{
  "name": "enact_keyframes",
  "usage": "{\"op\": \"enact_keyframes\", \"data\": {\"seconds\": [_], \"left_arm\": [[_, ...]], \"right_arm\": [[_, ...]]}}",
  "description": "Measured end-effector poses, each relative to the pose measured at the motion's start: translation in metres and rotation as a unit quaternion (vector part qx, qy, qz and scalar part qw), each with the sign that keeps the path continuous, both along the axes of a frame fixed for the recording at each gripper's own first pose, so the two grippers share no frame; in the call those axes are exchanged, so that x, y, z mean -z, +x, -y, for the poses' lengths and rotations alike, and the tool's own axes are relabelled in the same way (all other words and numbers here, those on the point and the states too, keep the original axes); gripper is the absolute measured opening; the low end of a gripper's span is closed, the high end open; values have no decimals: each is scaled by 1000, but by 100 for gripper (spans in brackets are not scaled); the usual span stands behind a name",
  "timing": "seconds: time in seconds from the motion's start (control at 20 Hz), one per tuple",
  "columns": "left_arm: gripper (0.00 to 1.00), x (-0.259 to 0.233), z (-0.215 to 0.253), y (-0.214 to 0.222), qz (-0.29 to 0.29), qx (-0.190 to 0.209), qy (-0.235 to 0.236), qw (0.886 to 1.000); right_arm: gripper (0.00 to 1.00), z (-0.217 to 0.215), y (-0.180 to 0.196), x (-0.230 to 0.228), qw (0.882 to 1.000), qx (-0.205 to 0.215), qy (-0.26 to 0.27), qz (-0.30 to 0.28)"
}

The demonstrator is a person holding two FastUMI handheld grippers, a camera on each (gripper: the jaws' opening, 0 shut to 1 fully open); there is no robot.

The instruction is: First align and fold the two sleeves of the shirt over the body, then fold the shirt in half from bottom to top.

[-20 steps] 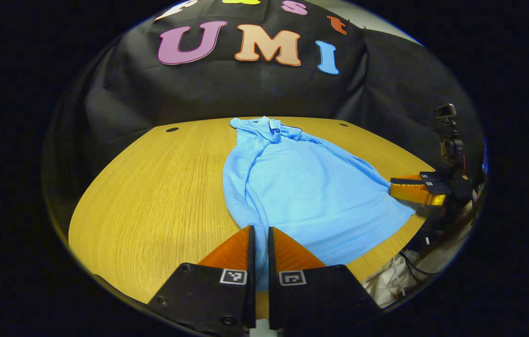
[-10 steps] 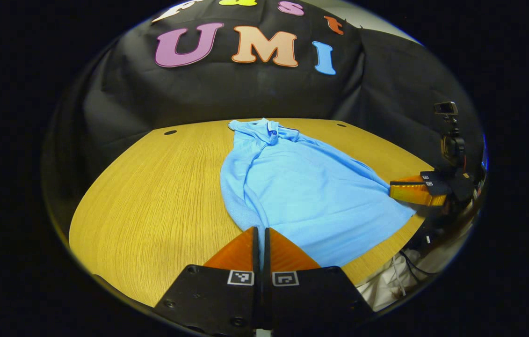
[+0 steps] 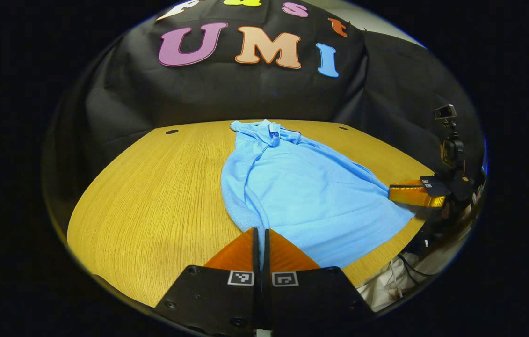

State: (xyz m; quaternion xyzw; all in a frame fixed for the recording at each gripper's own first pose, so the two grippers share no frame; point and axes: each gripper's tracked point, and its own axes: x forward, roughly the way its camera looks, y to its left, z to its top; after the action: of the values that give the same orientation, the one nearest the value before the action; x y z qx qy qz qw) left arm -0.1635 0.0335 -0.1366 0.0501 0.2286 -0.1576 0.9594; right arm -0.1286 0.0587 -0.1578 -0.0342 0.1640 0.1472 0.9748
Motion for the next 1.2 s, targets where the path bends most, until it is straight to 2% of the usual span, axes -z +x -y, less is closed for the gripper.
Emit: {"op": "enact_keyframes", "data": {"seconds": [0.35, 0.45, 0.55, 0.65, 0.85, 1.2], "left_arm": [[0, -41, 6, 20, 44, 7, -1, 999], [0, -55, 10, 33, 55, 15, 4, 998], [0, -68, 12, 47, 67, 19, 5, 998], [0, -82, 15, 60, 75, 23, 2, 997], [0, -98, 15, 91, 84, 29, -3, 996], [0, -130, 21, 153, 106, 34, -11, 994]], "right_arm": [[3, 2, 19, -32, 999, 14, 24, 26], [2, 3, 28, -40, 999, 10, 15, 27], [2, 11, 38, -45, 999, 15, -22, 30], [2, 7, 47, -55, 999, 11, -23, 32], [2, 12, 72, -87, 999, 17, -27, 44], [2, 22, 137, -140, 996, 40, -30, 71]]}}
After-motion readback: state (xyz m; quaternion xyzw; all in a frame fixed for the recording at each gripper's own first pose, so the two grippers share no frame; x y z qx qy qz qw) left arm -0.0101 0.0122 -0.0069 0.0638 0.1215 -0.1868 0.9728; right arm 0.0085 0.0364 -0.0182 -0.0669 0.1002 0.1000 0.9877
